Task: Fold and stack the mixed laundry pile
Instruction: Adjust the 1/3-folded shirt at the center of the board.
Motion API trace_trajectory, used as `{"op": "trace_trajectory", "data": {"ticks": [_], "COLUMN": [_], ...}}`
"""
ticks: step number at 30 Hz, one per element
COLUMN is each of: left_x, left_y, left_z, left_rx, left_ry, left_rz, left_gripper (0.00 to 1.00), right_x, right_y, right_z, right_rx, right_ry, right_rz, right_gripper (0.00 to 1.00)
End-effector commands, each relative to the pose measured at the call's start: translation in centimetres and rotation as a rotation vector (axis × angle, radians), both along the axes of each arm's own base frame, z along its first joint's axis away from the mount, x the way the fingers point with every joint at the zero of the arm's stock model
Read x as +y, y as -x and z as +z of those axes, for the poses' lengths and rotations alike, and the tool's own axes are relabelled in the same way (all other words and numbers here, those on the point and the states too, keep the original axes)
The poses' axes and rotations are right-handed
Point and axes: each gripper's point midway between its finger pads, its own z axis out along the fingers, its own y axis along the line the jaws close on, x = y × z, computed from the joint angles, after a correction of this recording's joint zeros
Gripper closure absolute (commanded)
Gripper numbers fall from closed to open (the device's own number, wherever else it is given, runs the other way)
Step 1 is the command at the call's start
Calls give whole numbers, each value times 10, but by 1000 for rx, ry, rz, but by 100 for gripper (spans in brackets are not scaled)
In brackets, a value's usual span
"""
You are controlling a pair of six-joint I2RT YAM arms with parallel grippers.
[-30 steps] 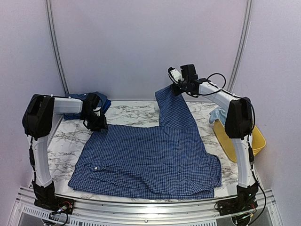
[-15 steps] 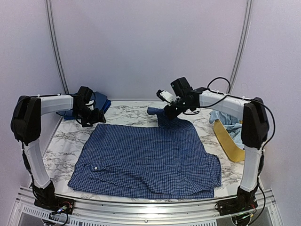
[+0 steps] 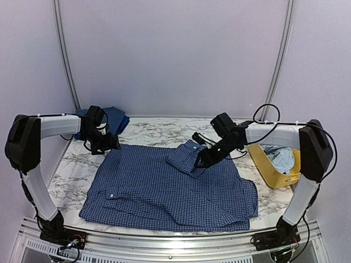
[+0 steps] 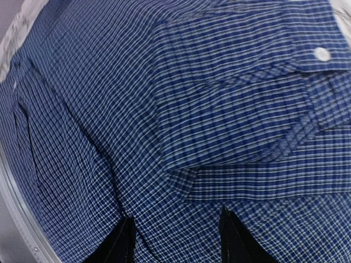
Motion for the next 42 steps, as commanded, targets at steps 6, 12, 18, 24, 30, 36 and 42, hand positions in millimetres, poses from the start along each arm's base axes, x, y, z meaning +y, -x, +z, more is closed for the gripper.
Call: {"op": "trace_trajectory", "data": {"ticks": [6,12,18,24,30,36,42], "left_x": [-4,-7,-6,-3,-4,-1,2], "left_y": [-12,-26,-30,-35,-41,-44,-45], "left_z": [15,22,23,16,13,10,7], "left_rx": [-34,-60,-67,-55,-49,-45,-40], "left_ry": [10,10,-4,-17,-9,-8,-10], "left_rz": [-19,-28,-34,-32,-26,-22,-21], "left_gripper": [7,6,4,2,1,1,1], "right_x": [-37,-34,-42,-44,-36,-32,-27], "right_y": [-105,-128,-138,-138,-148,-159,-177], "right_z": [33,-2,-32,-55,-60,-53,-9], "right_rx": [38,108,147,195,209,190,95], "right_ry": [-167,-133,-50,-21,-51,-80,-177], "right_rz": [-349,-368,-421,-459,-472,-481,-472], "right_gripper": [52,53,52,49,56,85,100]}}
